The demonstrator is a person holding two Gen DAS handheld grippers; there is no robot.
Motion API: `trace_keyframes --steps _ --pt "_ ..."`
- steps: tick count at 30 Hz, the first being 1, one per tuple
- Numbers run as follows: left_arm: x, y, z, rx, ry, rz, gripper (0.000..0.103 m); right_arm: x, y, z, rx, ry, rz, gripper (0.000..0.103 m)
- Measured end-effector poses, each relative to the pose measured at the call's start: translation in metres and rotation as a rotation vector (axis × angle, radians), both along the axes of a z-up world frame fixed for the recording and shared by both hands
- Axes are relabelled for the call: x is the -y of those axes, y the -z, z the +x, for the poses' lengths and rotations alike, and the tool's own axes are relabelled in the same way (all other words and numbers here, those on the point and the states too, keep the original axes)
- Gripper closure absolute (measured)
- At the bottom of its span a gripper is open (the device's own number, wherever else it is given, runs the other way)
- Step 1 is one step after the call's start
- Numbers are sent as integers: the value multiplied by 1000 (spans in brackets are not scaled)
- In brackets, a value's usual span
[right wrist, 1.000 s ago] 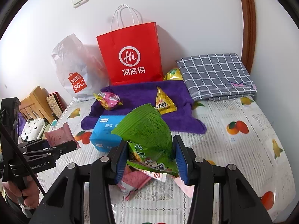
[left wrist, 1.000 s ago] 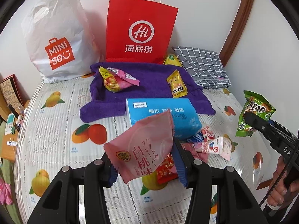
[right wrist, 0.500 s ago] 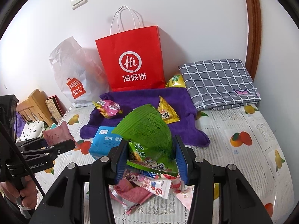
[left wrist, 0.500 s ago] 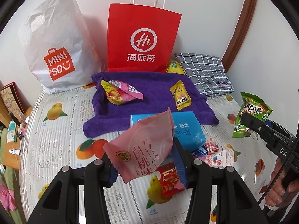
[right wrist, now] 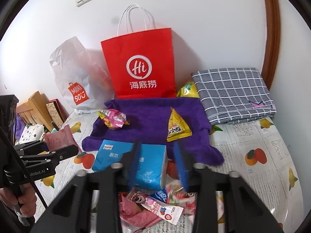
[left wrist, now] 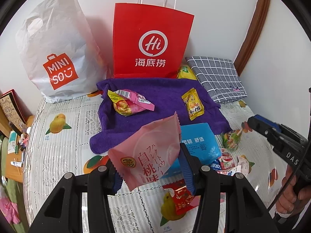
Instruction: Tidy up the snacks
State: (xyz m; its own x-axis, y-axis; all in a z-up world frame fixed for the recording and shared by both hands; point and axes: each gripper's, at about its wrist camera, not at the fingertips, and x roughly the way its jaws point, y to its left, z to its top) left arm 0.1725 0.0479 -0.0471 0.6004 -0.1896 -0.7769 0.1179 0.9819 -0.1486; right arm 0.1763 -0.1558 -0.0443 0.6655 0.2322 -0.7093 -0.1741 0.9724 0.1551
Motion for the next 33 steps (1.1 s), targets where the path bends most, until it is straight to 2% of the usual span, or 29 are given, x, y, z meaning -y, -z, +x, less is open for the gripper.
trace_keyframes --steps 3,5,7,9,12,21,27,29,31,33 --pt "-3 3 1 -4 -4 -13 55 4 8 -1 -18 -1 3 76" --pt "-4 6 1 -11 -6 -20 55 10 15 -5 -31 6 -3 72" --pt "-4 10 2 -22 -9 -26 55 18 21 -9 -37 19 -11 58" --pt "-3 12 2 -28 -4 -33 55 26 26 -13 -40 33 -33 49" --pt "0 16 2 -33 1 -38 55 40 41 -14 -53 78 -81 42" --pt "4 26 14 -53 11 -27 55 60 94 10 -157 124 -56 42" --pt "4 31 20 -61 11 -14 55 65 118 36 -201 162 -20 42" --pt "4 34 23 -68 9 -13 55 65 125 42 -224 175 -36 46" --pt "3 36 25 -73 7 -11 55 67 127 45 -234 177 -33 61" --pt "3 36 27 -74 6 -12 55 71 124 44 -234 177 -9 63"
